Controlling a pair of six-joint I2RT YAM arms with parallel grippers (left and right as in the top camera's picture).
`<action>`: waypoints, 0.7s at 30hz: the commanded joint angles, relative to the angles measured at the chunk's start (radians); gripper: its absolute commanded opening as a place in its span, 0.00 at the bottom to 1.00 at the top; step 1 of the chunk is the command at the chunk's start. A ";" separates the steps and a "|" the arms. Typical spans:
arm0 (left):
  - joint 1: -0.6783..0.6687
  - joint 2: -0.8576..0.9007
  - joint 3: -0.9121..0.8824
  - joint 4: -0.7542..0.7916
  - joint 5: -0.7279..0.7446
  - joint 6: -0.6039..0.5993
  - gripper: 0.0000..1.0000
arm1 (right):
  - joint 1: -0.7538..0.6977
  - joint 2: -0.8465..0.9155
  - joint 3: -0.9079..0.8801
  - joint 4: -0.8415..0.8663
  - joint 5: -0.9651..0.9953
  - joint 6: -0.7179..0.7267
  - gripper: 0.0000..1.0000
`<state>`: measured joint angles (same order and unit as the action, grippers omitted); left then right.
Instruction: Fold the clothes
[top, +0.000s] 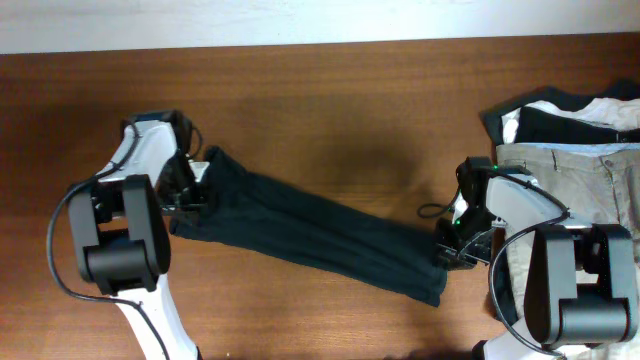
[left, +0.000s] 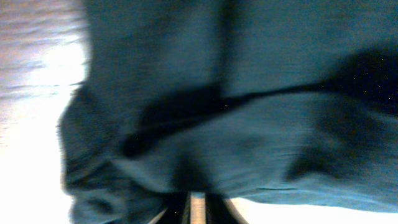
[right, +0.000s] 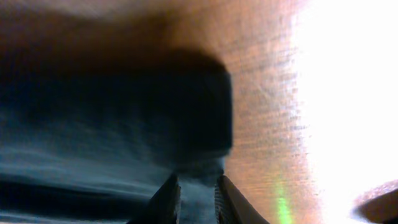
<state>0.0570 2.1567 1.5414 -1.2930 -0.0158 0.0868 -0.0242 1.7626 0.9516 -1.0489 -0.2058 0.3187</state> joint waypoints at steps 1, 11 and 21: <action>0.058 -0.028 0.006 -0.018 0.046 -0.026 0.27 | 0.003 -0.015 0.041 -0.002 0.019 0.012 0.24; 0.048 -0.153 0.139 0.083 0.292 0.098 0.38 | -0.081 -0.016 0.070 -0.007 -0.069 -0.027 0.24; 0.014 0.135 0.093 0.216 0.211 0.266 0.00 | -0.088 -0.130 0.208 -0.014 -0.188 -0.074 0.28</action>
<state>0.0704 2.2288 1.6463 -1.1339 0.2695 0.3161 -0.1051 1.6596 1.1423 -1.0634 -0.3733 0.2539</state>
